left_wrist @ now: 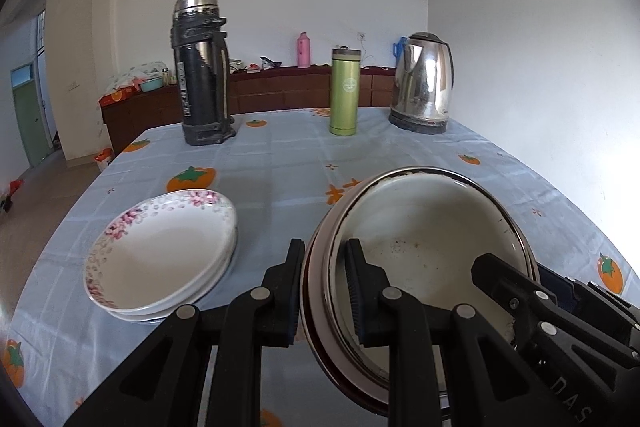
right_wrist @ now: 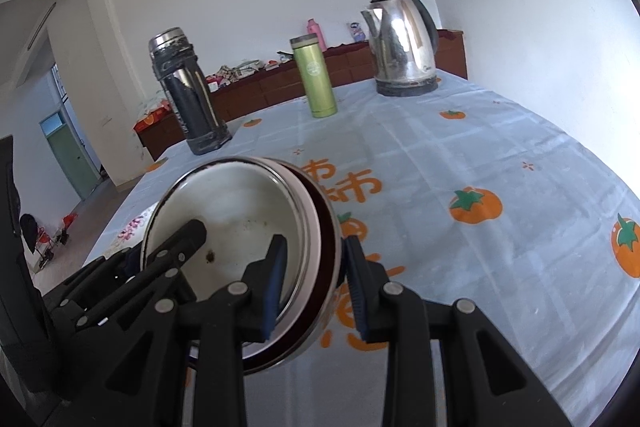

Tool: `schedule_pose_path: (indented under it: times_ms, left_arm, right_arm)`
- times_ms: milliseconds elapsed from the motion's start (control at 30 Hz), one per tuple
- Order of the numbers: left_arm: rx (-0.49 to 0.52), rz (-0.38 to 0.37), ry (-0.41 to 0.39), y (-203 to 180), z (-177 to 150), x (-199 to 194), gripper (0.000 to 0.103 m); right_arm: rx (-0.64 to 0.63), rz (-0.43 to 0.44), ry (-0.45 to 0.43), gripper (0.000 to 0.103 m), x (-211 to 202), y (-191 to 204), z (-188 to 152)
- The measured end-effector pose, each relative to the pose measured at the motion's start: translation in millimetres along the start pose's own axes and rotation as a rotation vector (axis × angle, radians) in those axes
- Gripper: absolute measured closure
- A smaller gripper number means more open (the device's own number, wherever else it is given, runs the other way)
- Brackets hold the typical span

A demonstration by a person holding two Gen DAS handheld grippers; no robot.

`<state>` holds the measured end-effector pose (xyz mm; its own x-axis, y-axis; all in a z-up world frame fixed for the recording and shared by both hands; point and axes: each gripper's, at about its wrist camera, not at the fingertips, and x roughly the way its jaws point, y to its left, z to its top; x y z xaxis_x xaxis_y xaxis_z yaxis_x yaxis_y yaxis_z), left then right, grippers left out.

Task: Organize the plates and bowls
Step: 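Lift the bowl stack with the right gripper and carry it to the floral plates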

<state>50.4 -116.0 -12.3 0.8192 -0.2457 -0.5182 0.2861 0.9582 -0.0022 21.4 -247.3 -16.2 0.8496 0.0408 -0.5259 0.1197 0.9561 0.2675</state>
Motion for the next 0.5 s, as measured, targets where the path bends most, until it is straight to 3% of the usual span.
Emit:
schedule_pose_path:
  times_ms: [500]
  left_arm:
    - [-0.056,0.067,-0.055,67.8,4.7,-25.1,0.080]
  right_arm:
    - [-0.075,0.060,-0.007,0.073,4.5,70.1,-0.5]
